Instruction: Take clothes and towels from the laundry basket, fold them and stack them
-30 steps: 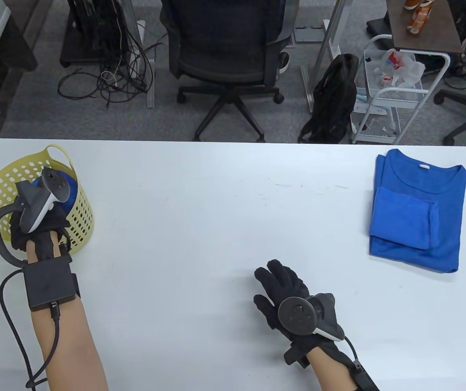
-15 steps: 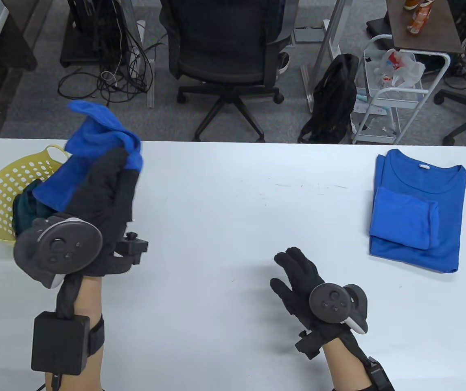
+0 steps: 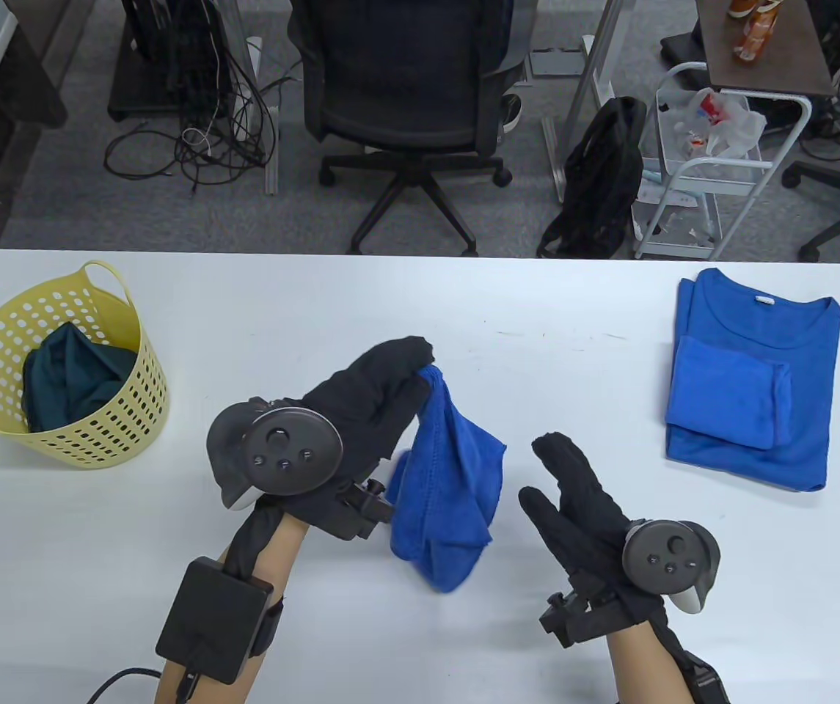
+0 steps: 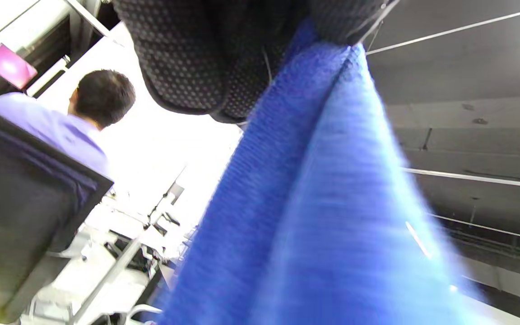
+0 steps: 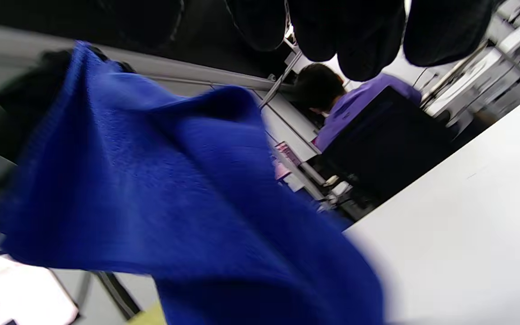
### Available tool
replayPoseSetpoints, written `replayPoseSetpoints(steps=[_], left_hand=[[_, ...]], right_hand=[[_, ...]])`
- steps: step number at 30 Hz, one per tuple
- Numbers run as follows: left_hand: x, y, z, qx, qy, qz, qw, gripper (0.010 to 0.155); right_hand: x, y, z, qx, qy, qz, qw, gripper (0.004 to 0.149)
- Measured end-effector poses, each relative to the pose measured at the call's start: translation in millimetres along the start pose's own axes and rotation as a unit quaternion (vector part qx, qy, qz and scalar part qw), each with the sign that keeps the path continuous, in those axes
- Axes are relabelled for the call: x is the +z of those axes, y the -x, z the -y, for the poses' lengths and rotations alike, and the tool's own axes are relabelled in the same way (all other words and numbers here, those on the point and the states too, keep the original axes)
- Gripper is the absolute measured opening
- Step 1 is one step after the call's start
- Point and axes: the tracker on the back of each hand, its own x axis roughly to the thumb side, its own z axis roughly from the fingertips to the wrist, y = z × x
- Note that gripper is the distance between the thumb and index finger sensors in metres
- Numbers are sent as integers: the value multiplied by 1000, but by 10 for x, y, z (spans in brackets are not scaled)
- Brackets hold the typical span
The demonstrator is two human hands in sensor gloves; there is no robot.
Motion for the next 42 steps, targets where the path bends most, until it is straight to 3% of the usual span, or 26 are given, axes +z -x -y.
replayPoseSetpoints(steps=[2,6,9,10,12,13,14,16,17,19,22,24,26,29,32,34,37,40,42], left_hand=[[46,-12,160,0,25,-1,1000,44],[167,-21,420,21,58,-5,998,45],[235,-43,536,2,68,-22,997,46],[256,-63,575,-15,76,-21,997,46],[301,-126,637,-11,101,-7,995,45],[314,-147,654,-3,105,-5,994,45],[335,-175,679,6,120,-1,993,45],[388,-184,712,32,148,2,988,44],[423,-174,731,50,158,-5,986,44],[488,-109,745,65,174,-13,983,44],[593,59,764,47,235,-5,971,46],[723,213,866,83,270,19,959,48],[877,328,1009,100,233,4,967,61],[1030,480,1210,39,237,-6,971,105],[1082,572,1239,40,257,-27,965,110],[1104,603,1235,74,261,-44,962,106],[1146,616,1118,3,177,-90,980,54],[1163,670,824,-112,101,-131,980,47],[1203,730,619,-221,46,-155,962,46]], right_hand=[[10,-79,-47,-42,-8,13,999,73],[72,-310,-103,70,71,21,995,61],[111,-462,-149,57,81,53,994,47],[130,-512,-188,49,78,38,995,50],[121,-531,-295,68,7,14,998,72],[116,-521,-321,74,-2,2,997,76],[101,-478,-369,88,-7,-16,996,75],[73,-366,-399,106,30,-30,993,57],[63,-309,-381,84,41,-6,996,48],[48,-236,-329,21,54,-16,998,45],[4,-186,-226,16,28,10,999,43],[-22,-173,-193,38,1,35,999,40],[-48,-152,-195,31,-35,51,998,38],[-75,-126,-248,0,-89,71,993,34],[-86,-135,-290,9,-140,96,985,33],[-81,-136,-306,19,-145,100,984,32],[-84,-122,-289,22,-125,88,988,32],[-62,-88,-188,109,-64,39,991,36],[-43,-59,-131,249,-54,-5,967,42]])
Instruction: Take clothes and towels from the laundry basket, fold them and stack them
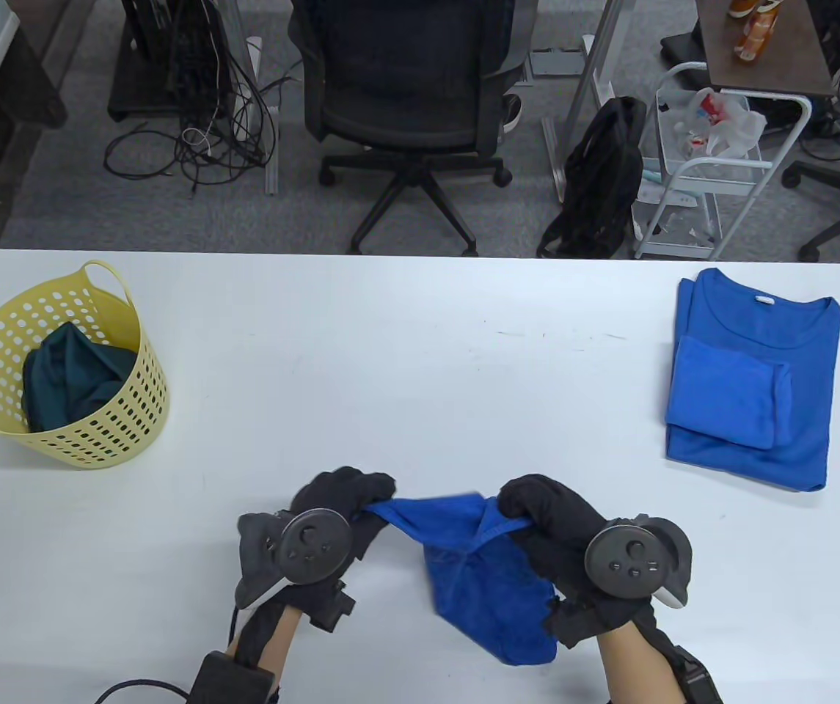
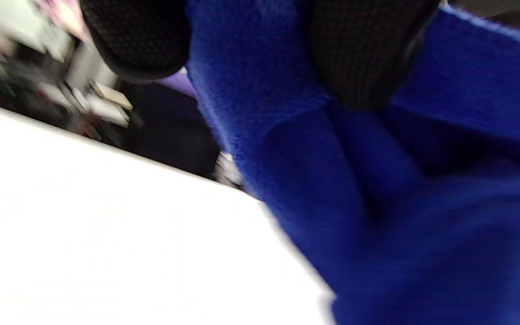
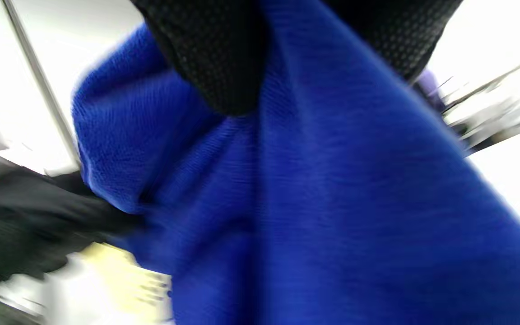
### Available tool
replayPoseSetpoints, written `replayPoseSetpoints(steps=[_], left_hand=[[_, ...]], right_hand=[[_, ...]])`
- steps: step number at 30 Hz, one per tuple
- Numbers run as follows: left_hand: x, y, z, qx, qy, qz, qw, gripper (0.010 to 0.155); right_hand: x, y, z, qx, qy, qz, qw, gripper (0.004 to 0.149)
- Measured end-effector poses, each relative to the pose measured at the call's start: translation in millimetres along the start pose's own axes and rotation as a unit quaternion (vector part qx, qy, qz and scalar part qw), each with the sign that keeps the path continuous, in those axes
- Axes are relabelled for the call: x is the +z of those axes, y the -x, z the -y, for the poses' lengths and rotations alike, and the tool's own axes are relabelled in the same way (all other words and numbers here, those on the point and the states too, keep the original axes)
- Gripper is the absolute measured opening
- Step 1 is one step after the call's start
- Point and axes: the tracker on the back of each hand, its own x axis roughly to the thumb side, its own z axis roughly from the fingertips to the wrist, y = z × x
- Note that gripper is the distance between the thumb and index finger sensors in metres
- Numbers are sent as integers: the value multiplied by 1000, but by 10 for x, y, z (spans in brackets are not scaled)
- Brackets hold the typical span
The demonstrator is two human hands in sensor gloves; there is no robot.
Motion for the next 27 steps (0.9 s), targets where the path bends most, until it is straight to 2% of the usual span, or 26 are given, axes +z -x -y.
replayPoseSetpoints(steps=[1,2,4,6,9,14,16,17,20,24,27], left_hand=[[22,53,-58,-39,-25,-15,999,47],[16,97,-117,-49,-23,1,999,47],[48,81,-180,-37,-51,-17,998,47],[57,28,-244,-94,-71,-5,993,48],[58,-22,-251,-120,-81,-4,989,47],[47,7,-186,-144,-73,-16,987,47],[45,34,-171,-128,-71,-23,989,47],[42,56,-172,-146,-72,-33,986,47],[37,171,-138,-163,-53,-57,984,47],[24,334,-49,-157,-30,-81,984,47],[8,438,0,-140,-13,-87,986,49]], right_hand=[[9,18,12,61,8,-27,998,45],[21,50,15,106,8,-23,994,52],[24,56,-24,91,34,-48,994,62],[19,84,-28,103,23,-61,993,59],[22,177,-34,117,-10,-112,987,50],[74,401,-11,120,7,-190,975,39],[89,532,15,16,14,-194,981,38],[97,599,25,-47,12,-198,979,38],[151,855,55,-239,8,-182,954,37],[208,1055,30,-362,37,-152,919,37],[201,1084,18,-389,13,-127,912,38]])
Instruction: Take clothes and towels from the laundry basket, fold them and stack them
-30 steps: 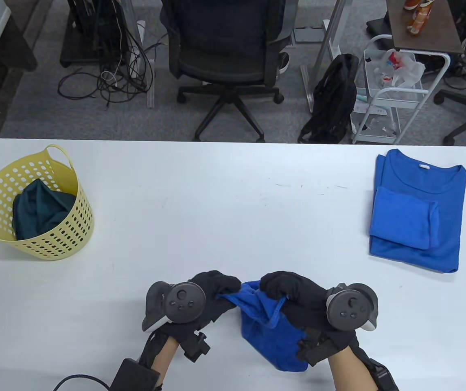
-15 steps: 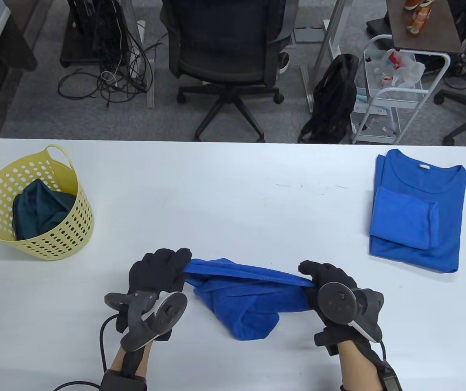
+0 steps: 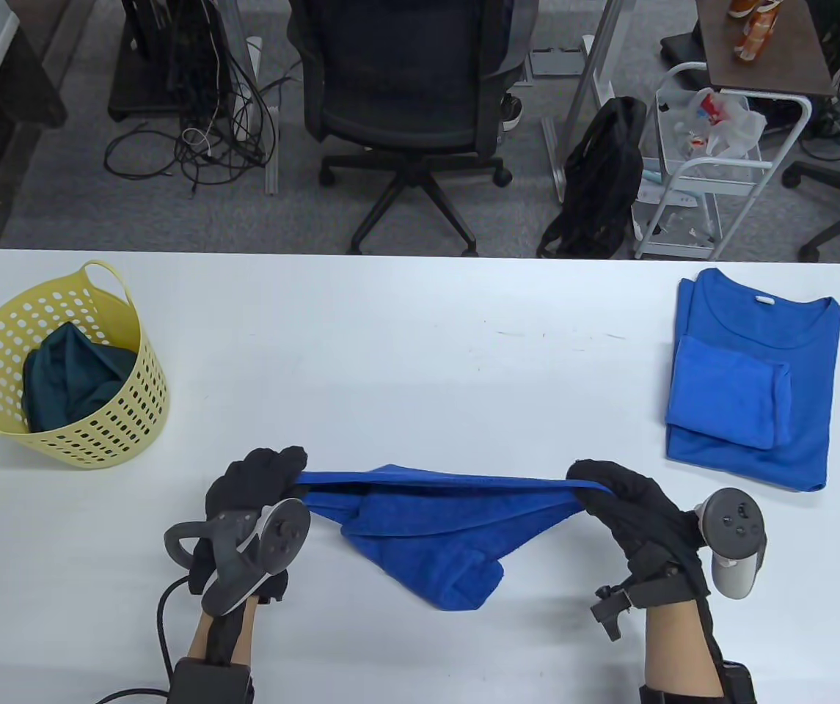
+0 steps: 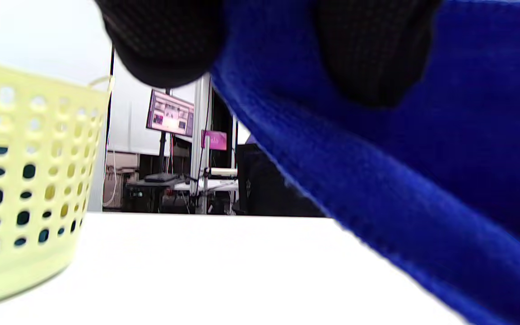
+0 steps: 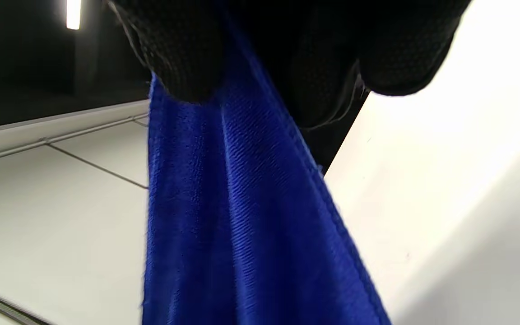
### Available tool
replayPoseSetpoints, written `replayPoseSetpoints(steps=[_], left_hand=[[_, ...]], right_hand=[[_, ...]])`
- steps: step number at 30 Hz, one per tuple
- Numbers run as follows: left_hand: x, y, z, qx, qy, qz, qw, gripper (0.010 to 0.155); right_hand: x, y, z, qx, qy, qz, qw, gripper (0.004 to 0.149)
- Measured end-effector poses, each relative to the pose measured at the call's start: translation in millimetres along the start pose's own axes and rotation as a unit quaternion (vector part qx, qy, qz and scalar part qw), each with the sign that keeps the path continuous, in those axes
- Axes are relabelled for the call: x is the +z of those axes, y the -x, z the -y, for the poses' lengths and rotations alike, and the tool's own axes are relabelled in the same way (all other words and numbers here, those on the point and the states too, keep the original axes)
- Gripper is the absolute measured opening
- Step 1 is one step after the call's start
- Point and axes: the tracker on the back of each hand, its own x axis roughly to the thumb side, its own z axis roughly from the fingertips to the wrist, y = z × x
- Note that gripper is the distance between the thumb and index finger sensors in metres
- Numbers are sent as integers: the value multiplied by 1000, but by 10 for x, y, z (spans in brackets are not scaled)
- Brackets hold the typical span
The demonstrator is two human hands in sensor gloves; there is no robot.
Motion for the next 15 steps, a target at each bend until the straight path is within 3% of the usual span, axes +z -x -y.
replayPoseSetpoints(steps=[3,6,9,12,14,15], left_hand=[[-26,112,99,6,12,-15,1000,48],[-20,228,166,1,2,-41,999,48],[-43,316,179,93,27,-57,994,46],[-75,461,195,229,66,-50,970,45],[-85,545,198,354,86,-36,931,44],[-96,566,188,405,97,-30,909,44]], right_hand=[[-2,-3,12,18,-5,-4,1000,39],[29,-4,42,52,44,-14,998,40],[38,-30,29,87,58,-28,994,40],[62,-99,37,144,86,-52,984,42],[87,-170,64,176,92,-66,978,42],[96,-196,85,151,91,-64,982,41]])
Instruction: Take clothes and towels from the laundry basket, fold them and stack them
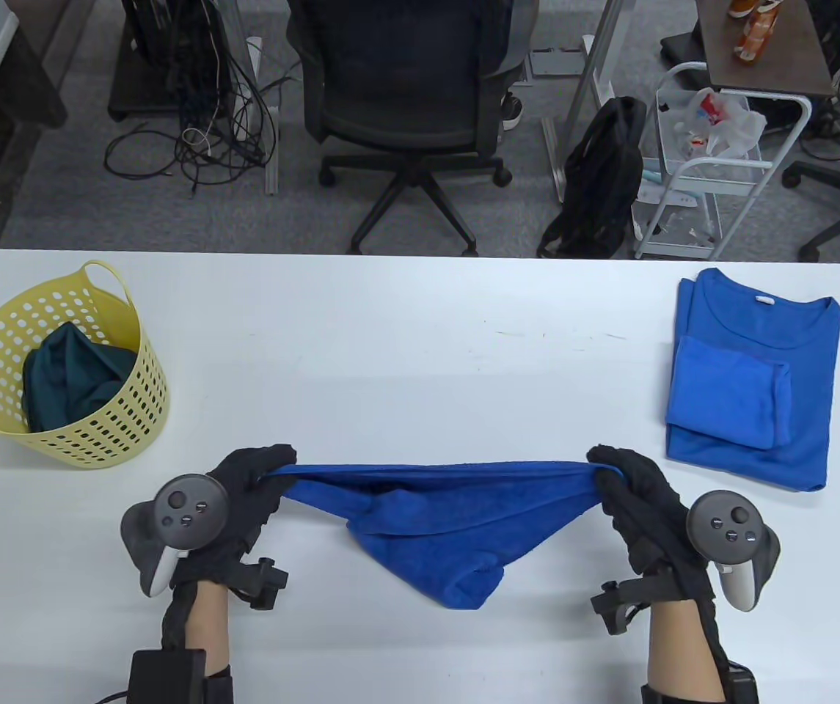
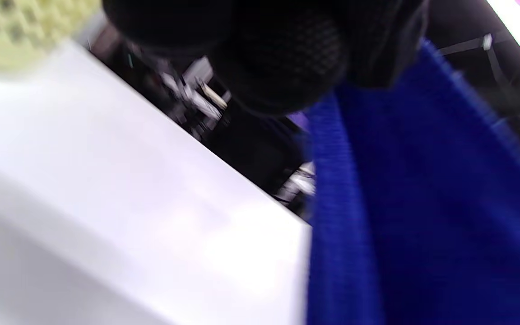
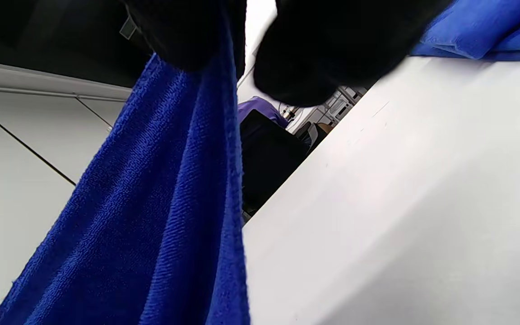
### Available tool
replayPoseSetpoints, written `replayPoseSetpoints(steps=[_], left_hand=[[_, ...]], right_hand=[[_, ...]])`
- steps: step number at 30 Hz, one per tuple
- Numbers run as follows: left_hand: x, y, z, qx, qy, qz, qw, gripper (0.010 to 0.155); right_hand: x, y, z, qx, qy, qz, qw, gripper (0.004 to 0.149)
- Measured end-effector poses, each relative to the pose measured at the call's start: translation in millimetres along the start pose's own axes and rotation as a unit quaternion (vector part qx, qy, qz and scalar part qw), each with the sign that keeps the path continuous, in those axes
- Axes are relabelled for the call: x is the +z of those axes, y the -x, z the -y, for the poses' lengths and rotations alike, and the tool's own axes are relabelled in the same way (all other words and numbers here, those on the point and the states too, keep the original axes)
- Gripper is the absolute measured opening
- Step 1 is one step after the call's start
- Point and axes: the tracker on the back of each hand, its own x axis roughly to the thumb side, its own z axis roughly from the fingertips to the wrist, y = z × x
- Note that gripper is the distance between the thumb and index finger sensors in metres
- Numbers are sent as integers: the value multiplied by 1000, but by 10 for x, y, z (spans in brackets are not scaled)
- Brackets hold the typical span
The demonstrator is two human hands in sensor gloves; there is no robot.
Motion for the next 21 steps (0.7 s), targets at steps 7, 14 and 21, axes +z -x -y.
replayPoseSetpoints(steps=[7,14,21], left_hand=[[-661,-154,-224,234,224,-104,940,46],[-1594,-684,-301,94,-57,-27,994,45],[-1475,-1119,-911,102,-118,189,969,46]], right_hand=[[-513,-191,140,-320,-143,-97,931,41],[-1308,-815,149,-163,52,57,984,41],[-1242,-1366,587,-158,55,242,956,41]])
